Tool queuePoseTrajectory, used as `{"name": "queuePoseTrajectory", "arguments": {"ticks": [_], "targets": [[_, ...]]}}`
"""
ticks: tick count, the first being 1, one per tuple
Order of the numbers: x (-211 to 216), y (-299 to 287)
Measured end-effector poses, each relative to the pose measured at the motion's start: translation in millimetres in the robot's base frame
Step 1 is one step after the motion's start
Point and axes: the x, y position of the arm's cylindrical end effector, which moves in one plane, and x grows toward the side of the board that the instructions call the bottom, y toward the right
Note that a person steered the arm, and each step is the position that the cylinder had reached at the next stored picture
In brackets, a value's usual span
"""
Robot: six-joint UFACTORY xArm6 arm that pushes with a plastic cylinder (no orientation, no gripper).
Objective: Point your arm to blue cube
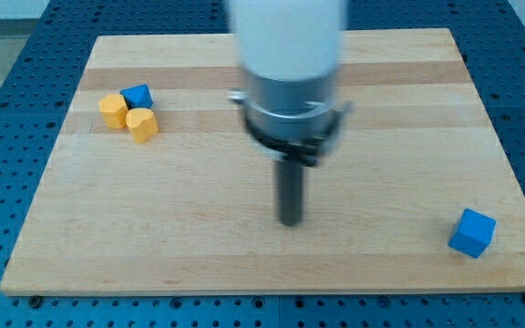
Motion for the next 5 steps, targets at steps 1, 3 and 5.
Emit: {"name": "queuePoseTrajectory", "arguments": {"ticks": [1, 3, 5], "targets": [[32, 81], [68, 145], [33, 190]]}}
